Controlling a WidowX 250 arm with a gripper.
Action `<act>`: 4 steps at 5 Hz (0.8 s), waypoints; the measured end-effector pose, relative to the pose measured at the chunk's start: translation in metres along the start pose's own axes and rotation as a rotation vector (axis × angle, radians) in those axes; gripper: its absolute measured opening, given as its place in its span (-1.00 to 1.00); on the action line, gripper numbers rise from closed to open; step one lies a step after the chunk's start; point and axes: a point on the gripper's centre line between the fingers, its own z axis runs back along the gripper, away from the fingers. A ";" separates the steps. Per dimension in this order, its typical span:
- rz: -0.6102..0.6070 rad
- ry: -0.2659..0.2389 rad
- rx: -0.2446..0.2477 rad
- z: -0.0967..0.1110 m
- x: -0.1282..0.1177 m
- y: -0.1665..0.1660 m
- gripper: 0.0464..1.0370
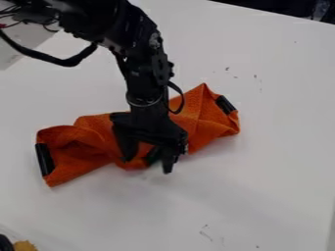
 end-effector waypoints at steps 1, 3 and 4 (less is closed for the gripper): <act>-0.026 0.005 0.001 -0.005 0.015 0.000 0.93; -0.017 -0.022 -0.009 -0.017 0.008 0.000 0.25; 0.003 -0.019 -0.018 -0.017 0.008 0.003 -0.31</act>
